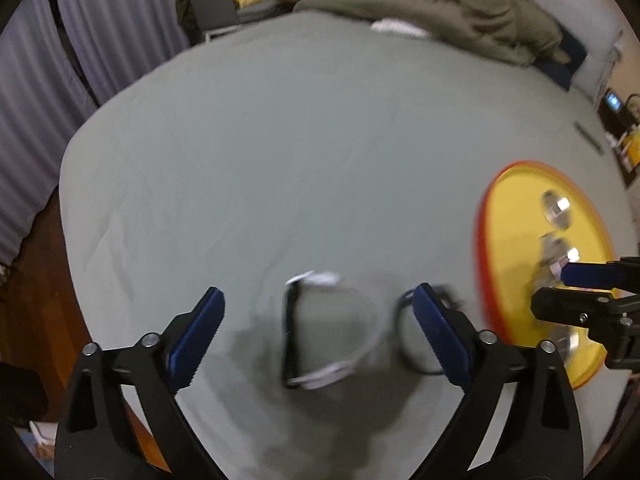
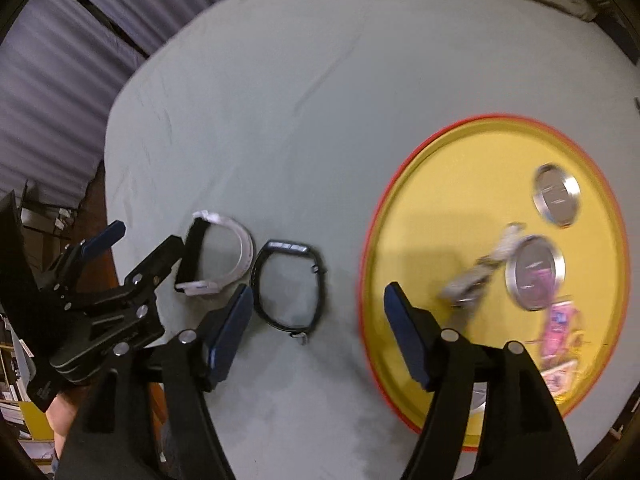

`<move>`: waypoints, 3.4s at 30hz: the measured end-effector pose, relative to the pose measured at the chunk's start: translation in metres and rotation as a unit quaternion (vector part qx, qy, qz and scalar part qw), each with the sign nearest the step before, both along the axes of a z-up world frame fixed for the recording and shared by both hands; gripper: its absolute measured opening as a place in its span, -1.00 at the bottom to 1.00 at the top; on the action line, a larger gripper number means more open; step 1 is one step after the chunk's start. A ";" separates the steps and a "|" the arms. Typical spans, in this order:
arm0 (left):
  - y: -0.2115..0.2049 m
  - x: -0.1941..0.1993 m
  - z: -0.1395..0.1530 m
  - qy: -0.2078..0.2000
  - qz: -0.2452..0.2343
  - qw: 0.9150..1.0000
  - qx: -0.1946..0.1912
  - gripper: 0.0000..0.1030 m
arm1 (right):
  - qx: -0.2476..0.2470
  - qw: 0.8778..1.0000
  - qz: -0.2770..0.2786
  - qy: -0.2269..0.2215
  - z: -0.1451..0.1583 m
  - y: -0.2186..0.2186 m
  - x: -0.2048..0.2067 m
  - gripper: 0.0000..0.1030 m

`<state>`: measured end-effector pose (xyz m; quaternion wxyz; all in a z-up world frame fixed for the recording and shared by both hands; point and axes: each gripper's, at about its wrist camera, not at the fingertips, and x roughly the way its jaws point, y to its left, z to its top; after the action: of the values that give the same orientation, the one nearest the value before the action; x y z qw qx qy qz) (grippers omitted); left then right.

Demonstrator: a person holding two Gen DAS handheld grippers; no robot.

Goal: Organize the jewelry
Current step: 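Move both open tools back over the tray, then move the left tool to the silver mesh watch while the right tool approaches a silver pin button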

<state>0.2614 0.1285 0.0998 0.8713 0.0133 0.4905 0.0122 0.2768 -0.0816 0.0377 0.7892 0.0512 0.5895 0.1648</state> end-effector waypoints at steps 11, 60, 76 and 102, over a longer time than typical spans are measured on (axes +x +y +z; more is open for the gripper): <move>-0.127 0.003 0.020 0.003 -0.085 0.996 -0.020 0.89 | 0.007 0.995 -0.099 -0.031 0.039 -0.122 -0.016 0.26; -0.225 0.036 -0.126 0.071 -0.214 0.974 0.006 0.89 | -0.119 0.984 -0.124 0.040 -0.092 -0.146 0.108 0.26; -0.232 0.040 -0.130 0.072 -0.214 0.974 0.007 0.89 | -0.137 0.985 -0.099 0.026 -0.095 -0.111 0.105 0.58; -0.216 0.040 -0.109 0.062 -0.199 0.978 -0.021 -0.50 | -0.113 0.984 -0.134 0.016 -0.067 -0.151 0.082 -0.42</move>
<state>0.3010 -0.0875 -0.0095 0.8241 0.0933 0.5315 -0.1720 0.3589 -0.2326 -0.0297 0.7952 0.0428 0.6047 -0.0112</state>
